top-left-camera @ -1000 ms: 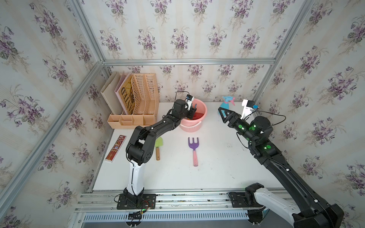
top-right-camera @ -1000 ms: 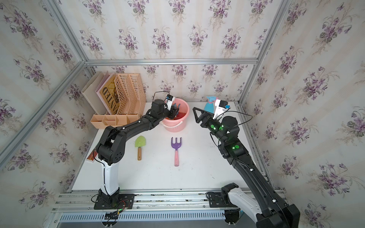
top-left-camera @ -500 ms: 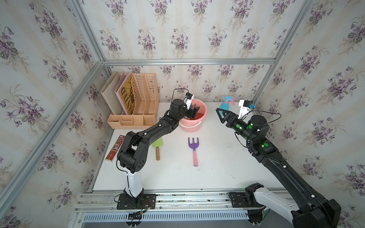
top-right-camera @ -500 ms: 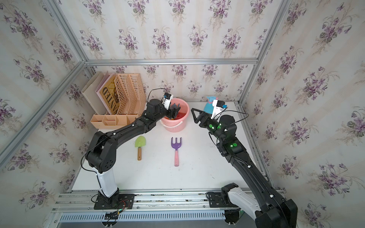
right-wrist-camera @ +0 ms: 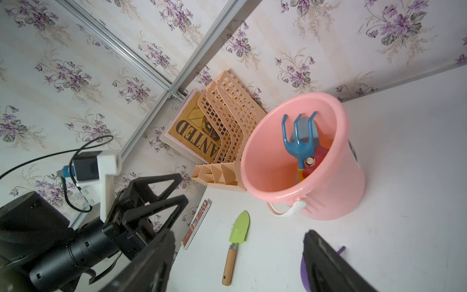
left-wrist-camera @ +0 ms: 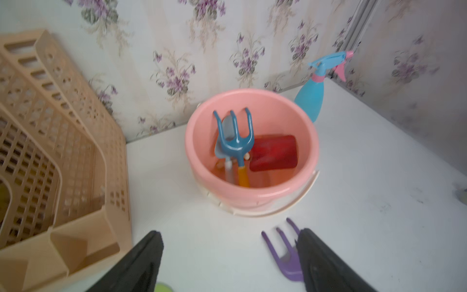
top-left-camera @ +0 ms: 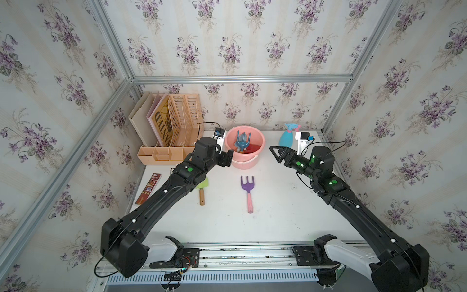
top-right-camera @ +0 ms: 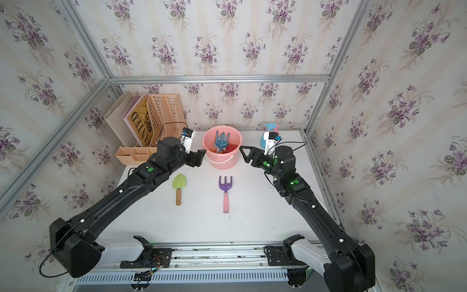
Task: Organize the gardening tools
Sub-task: Place the gardening tool in the container, then pick up the gardening tool from the center of the board.
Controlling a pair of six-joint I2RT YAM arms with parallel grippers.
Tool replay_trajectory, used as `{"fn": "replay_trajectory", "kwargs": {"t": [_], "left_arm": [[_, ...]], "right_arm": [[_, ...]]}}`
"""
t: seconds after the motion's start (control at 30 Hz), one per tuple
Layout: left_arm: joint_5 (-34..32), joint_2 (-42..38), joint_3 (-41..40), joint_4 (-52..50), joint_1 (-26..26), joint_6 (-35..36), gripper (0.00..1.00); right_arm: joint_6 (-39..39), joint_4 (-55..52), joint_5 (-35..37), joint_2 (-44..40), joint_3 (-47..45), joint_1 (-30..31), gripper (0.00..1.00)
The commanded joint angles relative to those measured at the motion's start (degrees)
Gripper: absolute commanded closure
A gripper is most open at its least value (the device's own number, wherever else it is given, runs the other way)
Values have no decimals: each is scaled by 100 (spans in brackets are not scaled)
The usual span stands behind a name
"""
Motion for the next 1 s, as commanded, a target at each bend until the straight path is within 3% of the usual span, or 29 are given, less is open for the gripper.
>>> {"fn": "replay_trajectory", "kwargs": {"t": [0.0, 0.1, 0.27, 0.47, 0.97], "left_arm": [[-450, -272, -234, -1666, 2, -839, 13], [-588, -326, -506, -2452, 3, -1256, 13], [-640, 242, -825, -2764, 2, -1668, 13], [-599, 1336, -886, -2698, 42, -2012, 14], [-146, 1962, -1160, -1800, 852, -2118, 30]], "right_arm": [[-39, 118, -271, 49, -35, -3, 17], [-24, 178, -331, 49, -62, -3, 16], [-20, 266, -401, 58, -107, -3, 15], [26, 305, -405, -57, -149, -8, 13], [-68, 145, -279, -172, -115, -22, 13]]}}
